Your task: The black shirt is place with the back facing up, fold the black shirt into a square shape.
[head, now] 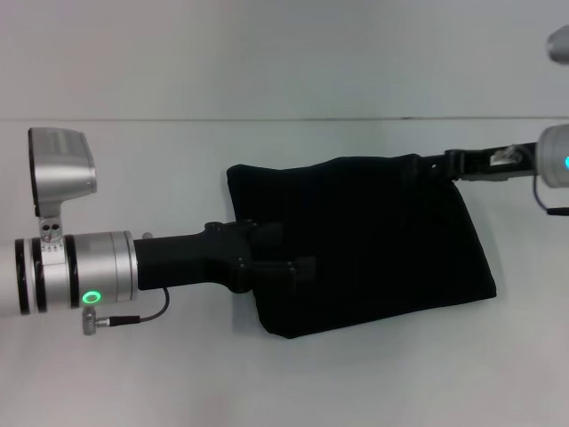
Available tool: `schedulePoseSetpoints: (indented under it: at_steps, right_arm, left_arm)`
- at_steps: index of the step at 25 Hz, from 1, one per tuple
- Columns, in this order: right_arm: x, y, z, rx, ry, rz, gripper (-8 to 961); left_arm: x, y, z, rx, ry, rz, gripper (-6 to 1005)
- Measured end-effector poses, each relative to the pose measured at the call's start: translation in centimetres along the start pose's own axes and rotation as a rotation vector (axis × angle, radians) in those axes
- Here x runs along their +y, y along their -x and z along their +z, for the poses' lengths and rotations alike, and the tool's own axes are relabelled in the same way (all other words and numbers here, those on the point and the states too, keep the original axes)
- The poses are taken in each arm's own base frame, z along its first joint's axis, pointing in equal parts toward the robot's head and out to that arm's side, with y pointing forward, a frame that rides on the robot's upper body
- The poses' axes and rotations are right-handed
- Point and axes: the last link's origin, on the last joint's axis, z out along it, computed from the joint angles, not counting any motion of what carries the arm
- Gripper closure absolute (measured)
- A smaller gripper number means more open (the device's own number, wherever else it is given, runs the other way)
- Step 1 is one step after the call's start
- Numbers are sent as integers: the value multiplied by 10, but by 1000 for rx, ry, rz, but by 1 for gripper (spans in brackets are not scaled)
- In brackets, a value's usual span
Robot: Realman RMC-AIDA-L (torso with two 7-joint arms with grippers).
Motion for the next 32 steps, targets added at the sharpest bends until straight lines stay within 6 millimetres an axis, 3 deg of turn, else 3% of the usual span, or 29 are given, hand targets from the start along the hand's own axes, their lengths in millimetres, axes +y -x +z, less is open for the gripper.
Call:
schedulePoseSetpoints:
  at_steps: [7, 18, 28, 32]
  right_arm:
    - [7, -3, 12, 0, -25, -27, 94]
    - [23, 9, 20, -123, 29, -27, 93]
    - [3, 10, 9, -159, -18, -16, 94]
    - [6, 10, 6, -139, 9, -65, 93]
  left_arm:
    - [-2, -2, 0, -2, -5, 5, 68]
    - [-6, -2, 0, -2, -34, 3, 68]
    - [-7, -1, 0, -2, -46, -1, 68]
    - [-7, -1, 1, -1, -46, -1, 68]
